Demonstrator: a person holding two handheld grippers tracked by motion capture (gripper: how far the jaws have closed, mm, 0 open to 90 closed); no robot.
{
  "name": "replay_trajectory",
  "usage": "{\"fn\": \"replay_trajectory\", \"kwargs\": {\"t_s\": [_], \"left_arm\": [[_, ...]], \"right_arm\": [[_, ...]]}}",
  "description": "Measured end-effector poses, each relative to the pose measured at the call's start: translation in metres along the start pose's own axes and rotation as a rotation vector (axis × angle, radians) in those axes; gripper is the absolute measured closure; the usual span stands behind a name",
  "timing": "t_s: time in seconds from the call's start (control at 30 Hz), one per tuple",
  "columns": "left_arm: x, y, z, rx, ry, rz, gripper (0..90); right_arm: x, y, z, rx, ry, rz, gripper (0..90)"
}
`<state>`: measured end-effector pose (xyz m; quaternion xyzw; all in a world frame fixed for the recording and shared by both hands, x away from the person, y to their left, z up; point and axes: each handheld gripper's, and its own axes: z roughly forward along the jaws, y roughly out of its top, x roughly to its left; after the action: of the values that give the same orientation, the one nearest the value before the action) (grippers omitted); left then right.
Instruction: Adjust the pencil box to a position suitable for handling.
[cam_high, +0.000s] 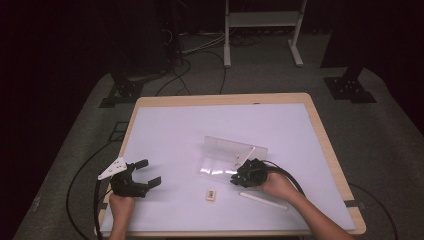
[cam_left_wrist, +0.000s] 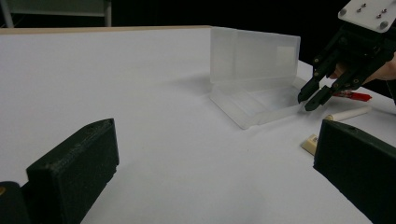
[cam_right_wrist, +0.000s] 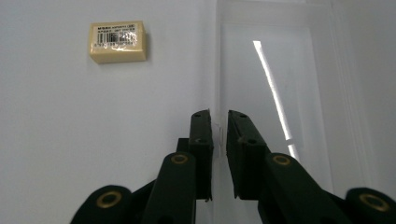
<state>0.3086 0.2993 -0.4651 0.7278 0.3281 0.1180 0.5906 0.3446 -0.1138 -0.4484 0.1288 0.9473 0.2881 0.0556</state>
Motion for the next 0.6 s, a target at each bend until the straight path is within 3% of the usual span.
{"fn": "replay_trajectory", "kwargs": {"t_s": [0.6], "left_arm": [[0.0, 0.0, 0.0, 0.0, 0.001, -0.003, 0.0]], "right_arm": [[-0.001, -0.003, -0.034, -0.072, -0.041, 0.052, 62.1]]}}
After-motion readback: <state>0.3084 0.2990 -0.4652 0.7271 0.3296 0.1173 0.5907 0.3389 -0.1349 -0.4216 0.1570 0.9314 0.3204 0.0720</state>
